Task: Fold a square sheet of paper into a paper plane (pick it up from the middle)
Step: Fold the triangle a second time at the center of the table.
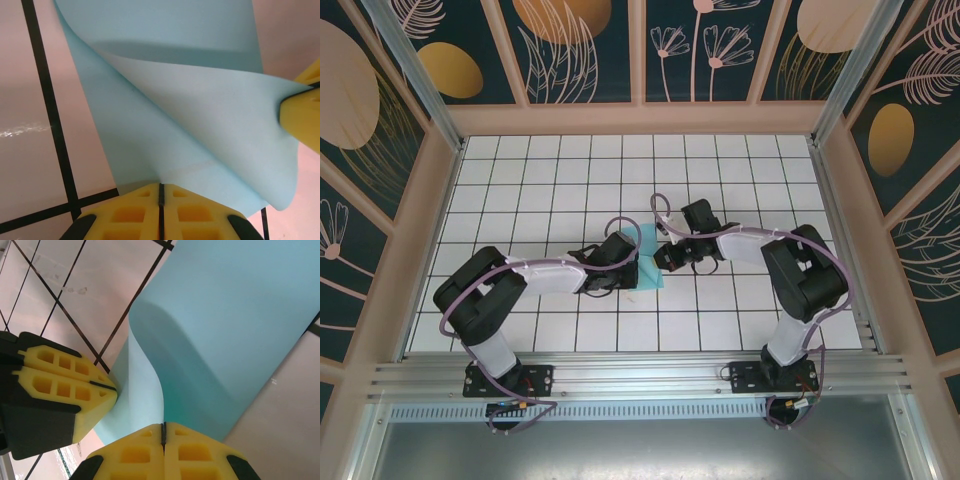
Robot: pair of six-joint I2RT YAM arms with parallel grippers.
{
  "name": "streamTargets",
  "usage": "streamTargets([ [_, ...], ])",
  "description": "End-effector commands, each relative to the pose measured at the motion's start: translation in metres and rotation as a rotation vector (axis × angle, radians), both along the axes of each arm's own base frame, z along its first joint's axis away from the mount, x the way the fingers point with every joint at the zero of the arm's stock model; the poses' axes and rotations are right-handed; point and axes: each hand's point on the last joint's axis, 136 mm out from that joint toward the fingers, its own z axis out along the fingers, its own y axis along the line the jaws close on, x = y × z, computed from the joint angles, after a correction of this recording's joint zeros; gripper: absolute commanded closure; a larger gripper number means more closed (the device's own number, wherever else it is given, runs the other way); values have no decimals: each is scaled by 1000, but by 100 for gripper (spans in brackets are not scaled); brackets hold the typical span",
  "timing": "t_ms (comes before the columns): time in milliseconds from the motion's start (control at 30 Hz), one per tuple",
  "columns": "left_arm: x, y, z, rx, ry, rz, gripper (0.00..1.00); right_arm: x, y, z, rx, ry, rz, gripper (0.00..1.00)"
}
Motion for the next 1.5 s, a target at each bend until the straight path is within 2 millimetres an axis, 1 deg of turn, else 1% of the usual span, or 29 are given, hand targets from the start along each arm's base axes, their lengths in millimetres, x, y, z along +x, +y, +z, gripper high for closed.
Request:
streamTargets([
  [0, -7, 11, -15, 90, 27, -34, 89, 2, 10, -1, 14, 6, 41, 95],
  [133, -8, 13, -17, 103, 35, -34, 89, 8, 10, -1, -9, -16, 43, 95],
  [300, -10, 18, -20, 132, 35, -37, 88, 10, 9, -5, -26, -41, 68, 95],
  [400, -10, 24, -21, 167, 33, -45, 89, 14, 7, -4, -41, -29, 45, 95],
  [500, -9, 31, -20, 212, 18, -49, 89, 14, 6, -1, -25, 11, -10, 97],
  [600, -5, 33, -13, 219, -8, -47, 86, 1, 9, 7, 44, 64, -49, 99],
  [633, 0, 30, 0, 196, -40, -43, 85, -4, 11, 10, 69, 76, -61, 99],
  [733, 10, 29, 20, 182, -98, -20, 81, -18, 16, 13, 84, 105, -102, 100],
  [867, 15, 25, 44, 116, -140, 27, 76, -24, 23, 20, 136, 154, -205, 100],
  [967, 12, 27, 58, 35, -140, 103, 77, -25, 31, 29, 153, 137, -256, 100],
  [1033, 8, 30, 64, -37, -125, 173, 79, -24, 33, 32, 162, 142, -298, 100],
  [1167, -4, 36, 73, -206, -86, 307, 85, -22, 36, 42, 239, 179, -390, 100],
  [1267, -10, 46, 80, -302, -90, 386, 87, -26, 42, 54, 324, 211, -442, 100],
  [1367, -15, 61, 79, -291, -99, 431, 87, -32, 49, 63, 371, 244, -501, 100],
  [1467, -19, 71, 74, -265, -96, 454, 86, -33, 53, 68, 389, 246, -590, 100],
])
